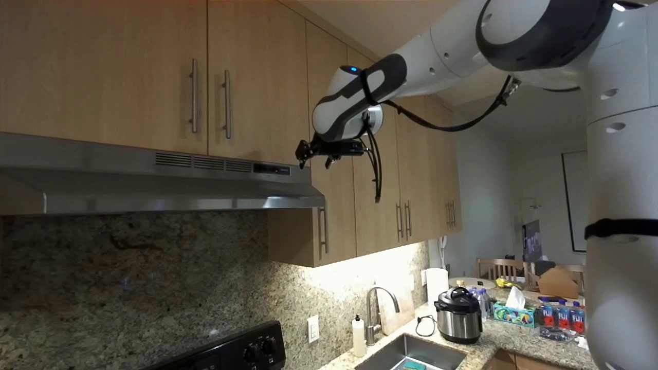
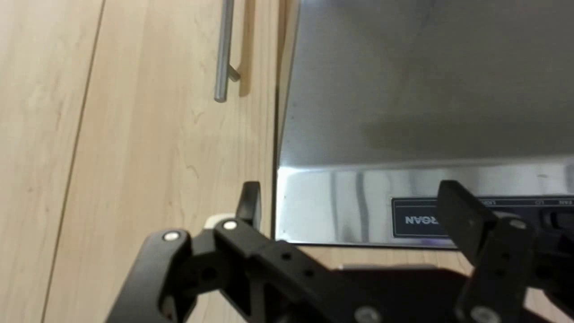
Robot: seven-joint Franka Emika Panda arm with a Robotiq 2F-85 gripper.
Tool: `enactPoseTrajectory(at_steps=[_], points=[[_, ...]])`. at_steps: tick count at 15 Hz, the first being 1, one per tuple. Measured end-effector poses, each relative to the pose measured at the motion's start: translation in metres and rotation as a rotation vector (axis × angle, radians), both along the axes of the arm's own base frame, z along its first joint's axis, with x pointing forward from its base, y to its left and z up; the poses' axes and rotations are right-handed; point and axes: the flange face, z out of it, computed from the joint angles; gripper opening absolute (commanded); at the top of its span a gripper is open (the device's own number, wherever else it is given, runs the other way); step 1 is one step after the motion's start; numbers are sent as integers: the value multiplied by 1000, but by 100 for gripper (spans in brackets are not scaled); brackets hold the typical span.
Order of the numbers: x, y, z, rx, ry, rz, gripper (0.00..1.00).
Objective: Turn off the light above the stove
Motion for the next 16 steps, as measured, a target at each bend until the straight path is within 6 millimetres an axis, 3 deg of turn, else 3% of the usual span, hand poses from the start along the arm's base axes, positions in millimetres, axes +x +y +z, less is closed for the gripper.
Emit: enactPoseTrajectory(at_steps=[3, 7, 16], points=[[-34, 5, -10, -4, 31, -14, 100], [-73, 27, -20, -5, 59, 50, 100], [-82, 30, -20, 12, 54, 58, 100]])
